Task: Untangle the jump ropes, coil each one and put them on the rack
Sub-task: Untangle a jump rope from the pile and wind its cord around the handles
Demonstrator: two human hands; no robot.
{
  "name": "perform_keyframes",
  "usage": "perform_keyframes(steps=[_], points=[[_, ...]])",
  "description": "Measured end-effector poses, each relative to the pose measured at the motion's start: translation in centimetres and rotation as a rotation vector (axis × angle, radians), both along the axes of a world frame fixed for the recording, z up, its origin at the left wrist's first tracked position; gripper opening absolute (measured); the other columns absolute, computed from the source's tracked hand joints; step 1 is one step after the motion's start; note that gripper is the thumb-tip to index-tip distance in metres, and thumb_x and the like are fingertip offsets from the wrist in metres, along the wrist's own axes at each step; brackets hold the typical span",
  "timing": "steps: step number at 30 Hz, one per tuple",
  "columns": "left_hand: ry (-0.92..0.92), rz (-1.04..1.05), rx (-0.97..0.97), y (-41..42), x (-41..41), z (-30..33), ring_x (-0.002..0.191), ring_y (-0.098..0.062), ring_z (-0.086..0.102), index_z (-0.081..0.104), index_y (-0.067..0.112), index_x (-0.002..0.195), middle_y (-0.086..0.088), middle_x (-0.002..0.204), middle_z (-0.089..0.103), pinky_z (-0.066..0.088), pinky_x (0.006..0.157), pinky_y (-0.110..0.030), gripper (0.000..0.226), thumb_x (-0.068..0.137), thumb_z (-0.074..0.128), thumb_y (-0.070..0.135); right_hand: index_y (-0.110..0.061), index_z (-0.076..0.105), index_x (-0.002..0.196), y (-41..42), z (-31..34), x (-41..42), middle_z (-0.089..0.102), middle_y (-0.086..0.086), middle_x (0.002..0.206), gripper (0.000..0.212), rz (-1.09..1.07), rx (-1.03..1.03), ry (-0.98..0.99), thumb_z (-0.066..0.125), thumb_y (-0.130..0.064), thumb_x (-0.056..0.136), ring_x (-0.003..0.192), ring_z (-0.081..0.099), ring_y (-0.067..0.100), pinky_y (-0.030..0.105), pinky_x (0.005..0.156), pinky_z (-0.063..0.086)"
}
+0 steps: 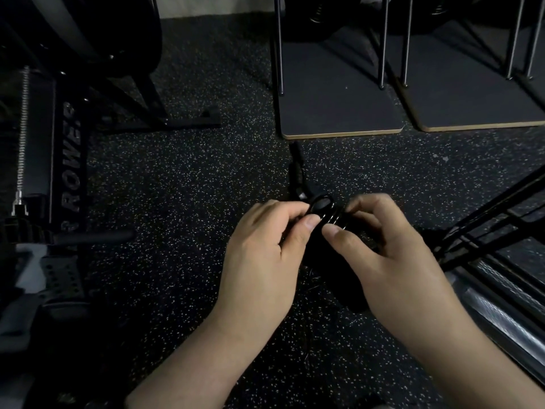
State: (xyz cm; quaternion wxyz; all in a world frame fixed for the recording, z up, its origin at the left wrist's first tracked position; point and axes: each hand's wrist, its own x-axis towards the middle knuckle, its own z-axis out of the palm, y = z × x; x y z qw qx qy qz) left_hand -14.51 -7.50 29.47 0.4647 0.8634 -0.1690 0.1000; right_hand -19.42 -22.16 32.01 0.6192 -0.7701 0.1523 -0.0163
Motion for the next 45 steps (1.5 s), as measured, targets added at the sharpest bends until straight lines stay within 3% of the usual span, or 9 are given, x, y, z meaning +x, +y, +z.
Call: perform_keyframes(steps=[2, 10, 17, 23, 28, 33, 37, 42, 45], points=[[-0.054, -0.005, 0.057, 0.0, 0.1, -0.3, 0.1, -0.004, 0.062, 0.073, 0.017, 0.112, 0.016, 0.103, 0.068, 0.049, 0.089, -0.019, 0.032, 0.1, 0.053, 0.04, -0.044, 0.062, 0.098, 0.0, 0.0, 0.0, 0.075, -0.012, 0.097, 0.012, -0.032, -0.006, 0.015, 0.07, -0.043, 0.089, 0.077, 0.07, 0.046, 0.065, 0.057, 0.056], [-0.191, -0.108, 0.159, -0.5, -0.2, -1.2, 0.092, -0.011, 0.063, 0.076, 0.009, 0.117, 0.006, 0.099, 0.071, 0.055, 0.086, -0.034, 0.032, 0.101, 0.054, 0.027, -0.032, 0.071, 0.09, -0.4, -0.4, 0.2, 0.072, 0.004, 0.066, 0.012, -0.127, 0.007, 0.036, 0.068, -0.021, 0.091, 0.055, 0.063, 0.035, 0.059, 0.048, 0.051], [-0.148, -0.155, 0.165, -0.6, 0.0, -1.0, 0.094, -0.009, 0.062, 0.073, 0.013, 0.125, 0.011, 0.1, 0.069, 0.054, 0.086, -0.032, 0.035, 0.1, 0.052, 0.027, -0.035, 0.066, 0.094, -0.5, -0.4, 0.2, 0.072, 0.002, 0.067, 0.011, -0.127, -0.117, 0.048, 0.067, -0.027, 0.087, 0.058, 0.066, 0.04, 0.058, 0.042, 0.05], [-0.028, -0.102, 0.137, -0.7, -0.6, 0.0, 0.098, 0.001, 0.056, 0.055, 0.03, 0.141, 0.017, 0.099, 0.065, 0.042, 0.095, -0.014, 0.044, 0.098, 0.053, 0.037, -0.035, 0.066, 0.093, -0.3, -0.6, 0.0, 0.073, -0.007, 0.066, 0.007, -0.119, -0.184, 0.048, 0.067, -0.03, 0.089, 0.058, 0.069, 0.034, 0.056, 0.044, 0.053], [-0.169, -0.147, 0.262, -1.0, -0.5, -0.5, 0.096, -0.007, 0.06, 0.066, 0.009, 0.134, 0.004, 0.104, 0.07, 0.052, 0.093, -0.023, 0.041, 0.101, 0.049, 0.027, -0.033, 0.064, 0.104, -0.4, -1.4, 0.0, 0.07, -0.013, 0.066, 0.013, -0.131, -0.296, 0.027, 0.064, -0.03, 0.091, 0.041, 0.057, 0.012, 0.028, 0.037, 0.045], [-0.176, -0.201, 0.252, -0.7, -0.1, -0.7, 0.088, -0.006, 0.053, 0.069, 0.007, 0.13, 0.006, 0.096, 0.068, 0.048, 0.086, -0.02, 0.039, 0.101, 0.049, 0.023, -0.032, 0.064, 0.112, -0.3, -2.0, 0.0, 0.067, 0.002, 0.06, 0.018, -0.127, -0.288, 0.013, 0.061, -0.027, 0.095, 0.038, 0.048, 0.007, 0.021, 0.036, 0.037], [-0.177, -0.202, 0.256, -0.4, 0.4, -0.5, 0.083, -0.007, 0.054, 0.072, 0.009, 0.126, 0.009, 0.092, 0.067, 0.049, 0.079, -0.022, 0.037, 0.1, 0.052, 0.026, -0.034, 0.062, 0.111, -0.3, -1.9, 0.1, 0.065, -0.003, 0.067, 0.017, -0.086, -0.199, 0.03, 0.059, -0.024, 0.098, 0.042, 0.048, 0.002, 0.013, 0.039, 0.033], [-0.149, -0.199, 0.271, -0.3, 0.3, -0.6, 0.091, -0.006, 0.056, 0.071, 0.011, 0.127, 0.009, 0.101, 0.069, 0.048, 0.086, -0.02, 0.036, 0.1, 0.051, 0.025, -0.035, 0.067, 0.097, -0.6, -1.6, 0.5, 0.072, 0.016, 0.075, 0.013, -0.081, -0.01, 0.094, 0.067, -0.026, 0.087, 0.056, 0.053, 0.024, 0.05, 0.046, 0.044], [-0.153, -0.225, 0.298, -0.3, 0.1, -1.1, 0.094, -0.006, 0.055, 0.069, 0.009, 0.13, 0.007, 0.102, 0.068, 0.048, 0.089, -0.022, 0.035, 0.1, 0.053, 0.019, -0.033, 0.065, 0.093, -0.7, -1.3, 0.6, 0.074, 0.012, 0.073, 0.01, -0.068, -0.048, 0.14, 0.069, -0.029, 0.084, 0.056, 0.059, 0.028, 0.059, 0.048, 0.05]])
